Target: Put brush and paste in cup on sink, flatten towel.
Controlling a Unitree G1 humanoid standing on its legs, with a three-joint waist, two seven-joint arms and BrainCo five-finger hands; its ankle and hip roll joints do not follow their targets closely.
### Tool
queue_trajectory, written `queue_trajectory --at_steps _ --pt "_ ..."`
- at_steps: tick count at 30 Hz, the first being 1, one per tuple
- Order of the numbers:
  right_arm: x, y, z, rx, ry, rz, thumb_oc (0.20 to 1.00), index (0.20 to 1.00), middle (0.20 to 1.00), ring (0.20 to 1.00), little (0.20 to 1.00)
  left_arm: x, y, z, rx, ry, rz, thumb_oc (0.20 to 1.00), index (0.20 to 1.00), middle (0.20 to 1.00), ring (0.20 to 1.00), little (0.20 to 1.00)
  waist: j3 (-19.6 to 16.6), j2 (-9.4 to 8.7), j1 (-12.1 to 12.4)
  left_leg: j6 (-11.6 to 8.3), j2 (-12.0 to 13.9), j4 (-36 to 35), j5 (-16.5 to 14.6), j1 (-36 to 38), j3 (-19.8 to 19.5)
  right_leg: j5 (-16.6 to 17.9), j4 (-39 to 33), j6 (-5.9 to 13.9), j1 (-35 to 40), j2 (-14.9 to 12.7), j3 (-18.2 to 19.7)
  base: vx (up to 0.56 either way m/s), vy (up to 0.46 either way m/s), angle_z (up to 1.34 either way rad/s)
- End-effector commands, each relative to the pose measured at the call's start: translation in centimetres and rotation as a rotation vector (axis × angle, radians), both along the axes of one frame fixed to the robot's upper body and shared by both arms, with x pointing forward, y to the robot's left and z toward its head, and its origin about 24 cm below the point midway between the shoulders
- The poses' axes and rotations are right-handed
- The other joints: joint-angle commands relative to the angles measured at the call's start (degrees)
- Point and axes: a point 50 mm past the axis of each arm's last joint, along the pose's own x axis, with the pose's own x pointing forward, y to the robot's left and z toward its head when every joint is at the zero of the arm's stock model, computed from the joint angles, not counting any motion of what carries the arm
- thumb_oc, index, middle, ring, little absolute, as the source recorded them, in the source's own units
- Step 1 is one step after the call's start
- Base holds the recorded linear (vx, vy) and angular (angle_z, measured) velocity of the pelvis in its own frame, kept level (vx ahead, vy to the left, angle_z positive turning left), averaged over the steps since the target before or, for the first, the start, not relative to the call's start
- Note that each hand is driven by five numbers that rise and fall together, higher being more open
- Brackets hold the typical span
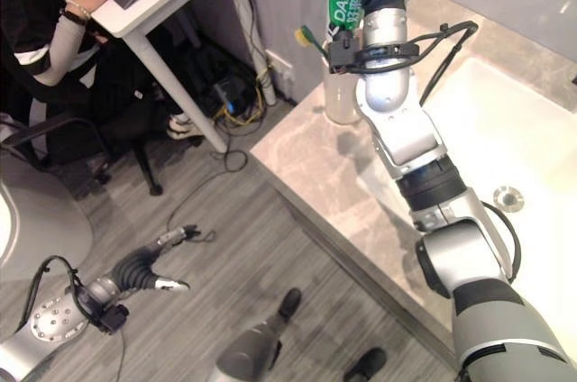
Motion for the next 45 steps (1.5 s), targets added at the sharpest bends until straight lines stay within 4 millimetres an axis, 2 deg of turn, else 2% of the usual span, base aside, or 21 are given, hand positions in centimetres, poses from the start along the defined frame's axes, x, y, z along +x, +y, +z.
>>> queue_trajectory --at_steps 1,9,10,11,12,18,23,25,26,27,28,29,30,31,33,34,37,41,45 --pt "-2.1 0.0 3.4 -0.024 -0.174 0.009 0.2 0.2 0.2 0.2 0.2 -0.5 -0.5 0.2 -0.031 -0.006 -0.042 1.0 1.0 1.0 1.0 1.0 -0.8 -2.27 0.95 0.46 -1.18 -2.97 3.08 -2.64 -0.7 3.68 0.05 5.13 6.04 -5.77 2.36 0.02 0.006 0.05" --pt "-2.7 0.2 2.7 -0.051 -0.203 -0.006 0.2 0.2 0.2 0.2 0.2 -0.7 -0.7 -0.3 -0.038 0.004 -0.038 1.0 1.0 1.0 1.0 1.0 -0.22 -1.98 0.82 0.62 -1.29 -2.97 3.02 -3.0 -0.68 3.7 0.05 5.13 5.79 -5.91 2.32 0.0 0.001 0.01" --pt "-2.6 0.1 2.6 -0.051 -0.2 -0.008 0.423 0.423 0.423 0.423 0.423 -0.7 -0.7 -0.3 -0.035 0.002 -0.04 1.0 1.0 1.0 1.0 1.0 -0.22 -1.89 0.83 0.61 -1.3 -2.97 3.04 -3.07 -0.7 3.67 0.05 5.14 5.76 -5.93 2.25 0.0 0.0 0.0" --pt "-2.5 0.1 2.6 -0.053 -0.199 -0.015 0.558 0.558 0.558 0.558 0.558 -0.7 -0.7 -0.4 -0.035 0.004 -0.042 1.0 1.0 1.0 1.0 1.0 -0.19 -1.82 0.74 0.6 -1.29 -2.97 3.01 -3.06 -0.65 3.6 0.05 5.15 5.67 -5.9 2.3 0.0 0.0 0.0" --pt "-2.5 0.0 2.5 -0.051 -0.2 -0.019 1.0 1.0 1.0 1.0 1.0 -0.7 -0.7 -0.4 -0.034 0.004 -0.044 1.0 1.0 1.0 1.0 1.0 -0.13 -1.78 0.77 0.62 -1.25 -2.97 2.99 -3.05 -0.56 3.53 0.05 5.14 5.6 -5.85 2.45 0.0 0.0 0.0" --pt "-3.0 0.2 2.5 -0.057 -0.226 -0.029 1.0 1.0 1.0 1.0 1.0 -0.9 -0.6 -1.4 -0.046 0.05 -0.025 1.0 1.0 1.0 1.0 1.0 -0.36 -1.35 0.66 0.57 -0.9 -2.97 2.73 -2.39 -0.15 3.3 0.05 5.06 5.95 -5.83 2.81 -0.01 0.0 -0.02" --pt "-4.1 -0.4 2.9 -0.006 -0.304 -0.091 1.0 1.0 1.0 1.0 1.0 -0.4 -0.1 -0.3 -0.062 -0.028 0.024 1.0 1.0 1.0 1.0 1.0 -1.11 -1.07 0.97 0.39 -0.49 -2.97 2.27 -0.95 0.73 3.28 0.05 4.98 6.85 -5.82 3.34 -0.01 -0.016 -0.04" --pt "-5.4 -0.7 3.5 0.015 -0.383 -0.135 1.0 1.0 1.0 1.0 1.0 0.4 -0.1 2.0 -0.149 -0.137 0.063 1.0 1.0 1.0 1.0 1.0 -1.84 -0.9 0.84 0.4 -0.15 -2.97 1.97 0.38 1.69 3.11 0.05 4.74 7.34 -5.8 4.09 -0.01 -0.01 -0.13" --pt "-5.4 -0.7 3.4 0.017 -0.382 -0.135 1.0 1.0 1.0 1.0 1.0 0.4 0.0 2.1 -0.148 -0.136 0.065 1.0 1.0 1.0 1.0 1.0 -1.81 -0.98 0.83 0.41 -0.14 -2.97 1.96 0.45 1.77 3.13 0.05 4.74 7.36 -5.81 4.18 -0.01 0.02 -0.38" --pt "-7.0 -1.6 3.2 0.038 -0.448 -0.171 1.0 1.0 1.0 1.0 1.0 1.3 -0.9 5.6 -0.272 -0.297 0.073 1.0 1.0 1.0 1.0 1.0 -2.95 -0.59 -0.62 0.51 0.2 -2.97 1.86 1.89 3.21 3.14 0.05 4.49 7.65 -5.85 5.44 -0.01 0.019 -0.29" --pt "-7.0 -1.6 3.2 0.038 -0.448 -0.171 1.0 1.0 1.0 1.0 1.0 1.3 -0.9 5.6 -0.272 -0.297 0.073 1.0 1.0 1.0 1.0 1.0 -2.95 -0.59 -0.62 0.51 0.2 -2.97 1.86 1.89 3.21 3.14 0.05 4.49 7.65 -5.85 5.44 0.0 0.006 -0.36" --pt "-7.7 -2.6 2.7 0.037 -0.47 -0.205 1.0 1.0 1.0 1.0 1.0 1.7 -1.7 7.2 -0.363 -0.365 0.054 1.0 1.0 1.0 1.0 1.0 -3.69 -0.6 -2.21 0.35 0.65 -2.97 1.55 2.97 4.14 2.69 0.05 4.29 8.02 -5.78 6.01 0.03 -0.003 -0.34" --pt "-8.1 -3.6 1.4 0.025 -0.443 -0.212 1.0 1.0 1.0 1.0 1.0 1.7 -2.0 7.4 -0.484 -0.367 0.07 0.435 0.435 0.435 0.435 0.435 -4.25 -0.44 -4.25 0.31 1.12 -2.97 0.8 4.25 5.53 2.07 0.05 4.18 8.11 -5.65 7.19 0.01 0.01 -0.3" --pt "-8.3 -3.8 0.4 0.034 -0.421 -0.202 1.0 1.0 1.0 1.0 1.0 1.6 -1.9 7.1 -0.521 -0.362 0.102 0.2 0.2 0.2 0.2 0.2 -4.58 -0.26 -4.88 0.42 1.33 -2.97 1.0 4.42 6.13 2.27 0.05 4.0 7.66 -5.6 7.9 0.0 0.029 -0.66" --pt "-9.0 -5.9 -3.2 -0.01 -0.319 -0.234 1.0 1.0 1.0 1.0 1.0 1.1 -2.3 7.6 -0.605 -0.384 0.101 0.2 0.2 0.2 0.2 0.2 -4.8 0.34 -9.01 0.45 2.65 -2.97 0.42 6.24 9.2 2.16 0.05 3.81 6.59 -5.31 11.02 -0.02 0.026 -0.98" --pt "-9.4 -7.0 -5.1 -0.04 -0.259 -0.254 1.0 1.0 1.0 1.0 1.0 0.8 -2.5 7.0 -0.597 -0.384 0.107 0.2 0.2 0.2 0.2 0.2 -4.72 0.81 -11.99 0.56 3.46 -2.97 -0.03 7.44 11.78 2.47 0.05 3.94 5.15 -5.14 13.85 -0.02 0.027 -1.09" --pt "-9.9 -8.3 -6.5 -0.042 -0.202 -0.27 1.0 1.0 1.0 1.0 1.0 0.6 -1.8 5.5 -0.595 -0.362 0.194 0.2 0.2 0.2 0.2 0.2 -3.84 1.04 -14.87 0.56 4.61 -2.97 -0.31 8.1 14.67 3.22 0.05 3.78 2.7 -4.73 16.86 -0.03 0.0 -0.91" --pt "-10.5 -9.9 -7.6 -0.014 -0.159 -0.29 1.0 1.0 1.0 1.0 1.0 0.3 -0.3 4.8 -0.553 -0.412 0.328 0.2 0.2 0.2 0.2 0.2 -2.75 0.98 -17.26 0.55 5.66 -2.97 -0.49 7.71 17.34 4.34 0.05 3.83 -0.99 -4.05 19.92 -0.01 -0.012 -0.54" --pt "-12.2 -14.0 -9.0 0.046 -0.119 -0.461 1.0 1.0 1.0 1.0 1.0 -0.1 2.4 5.3 -0.514 -0.512 0.474 0.2 0.2 0.2 0.2 0.2 -2.1 0.68 -19.58 0.38 6.25 -2.97 -0.55 6.71 18.35 5.04 0.05 3.98 -3.36 -3.79 21.07 0.03 -0.008 -0.19"
